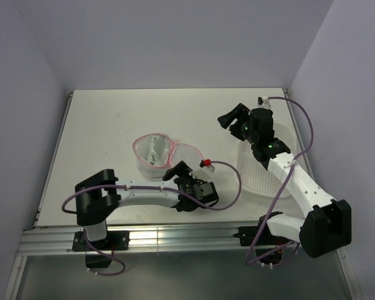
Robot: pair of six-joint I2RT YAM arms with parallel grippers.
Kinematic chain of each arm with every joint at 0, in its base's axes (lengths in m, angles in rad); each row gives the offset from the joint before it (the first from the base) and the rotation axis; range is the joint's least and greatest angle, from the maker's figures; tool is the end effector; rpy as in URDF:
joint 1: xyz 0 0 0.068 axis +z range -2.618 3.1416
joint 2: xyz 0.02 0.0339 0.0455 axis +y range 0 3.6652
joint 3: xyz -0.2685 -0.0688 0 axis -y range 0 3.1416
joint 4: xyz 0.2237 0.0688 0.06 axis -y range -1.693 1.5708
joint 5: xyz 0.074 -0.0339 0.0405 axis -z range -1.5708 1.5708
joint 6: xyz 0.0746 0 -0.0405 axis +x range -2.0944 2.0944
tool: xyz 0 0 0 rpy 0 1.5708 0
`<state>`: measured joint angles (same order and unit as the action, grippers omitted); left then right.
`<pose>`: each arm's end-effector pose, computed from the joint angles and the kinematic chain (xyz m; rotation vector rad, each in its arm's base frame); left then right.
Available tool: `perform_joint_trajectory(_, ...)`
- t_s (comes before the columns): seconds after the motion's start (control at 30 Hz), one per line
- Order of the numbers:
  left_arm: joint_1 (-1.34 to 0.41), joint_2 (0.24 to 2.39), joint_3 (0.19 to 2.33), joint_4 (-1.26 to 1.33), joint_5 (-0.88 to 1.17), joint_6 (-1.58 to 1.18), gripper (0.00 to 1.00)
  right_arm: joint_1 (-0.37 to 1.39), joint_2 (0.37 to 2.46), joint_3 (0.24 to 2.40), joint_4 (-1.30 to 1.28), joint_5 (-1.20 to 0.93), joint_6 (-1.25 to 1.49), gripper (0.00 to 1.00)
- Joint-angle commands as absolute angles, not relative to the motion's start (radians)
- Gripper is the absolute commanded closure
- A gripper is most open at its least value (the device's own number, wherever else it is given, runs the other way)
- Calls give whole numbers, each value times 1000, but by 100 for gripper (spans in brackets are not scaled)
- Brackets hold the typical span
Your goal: Place the bra in the laundry bag and zip it closed
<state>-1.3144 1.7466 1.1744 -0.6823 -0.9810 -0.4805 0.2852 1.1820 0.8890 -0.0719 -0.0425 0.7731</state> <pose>0.1420 -0.2971 0.1974 0.7044 2.0433 0.4487 0.2759 0.0842 0.3018 0.4566 1.9562 0.7349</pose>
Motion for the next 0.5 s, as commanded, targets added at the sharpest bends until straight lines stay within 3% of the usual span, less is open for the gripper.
perform_joint_trajectory(0.0, -1344, 1798, 1203, -612, -1088, -342, 8, 258, 1123, 862, -84, -52, 788, 26)
perform_joint_trajectory(0.33, -1350, 1868, 1152, -240, -1051, 57, 7, 184, 1003, 799, -89, -84, 801, 26)
perform_joint_trajectory(0.47, -1339, 1937, 1176, -235, -1029, 97, 8, 152, 974, 781, -90, -116, 804, 26)
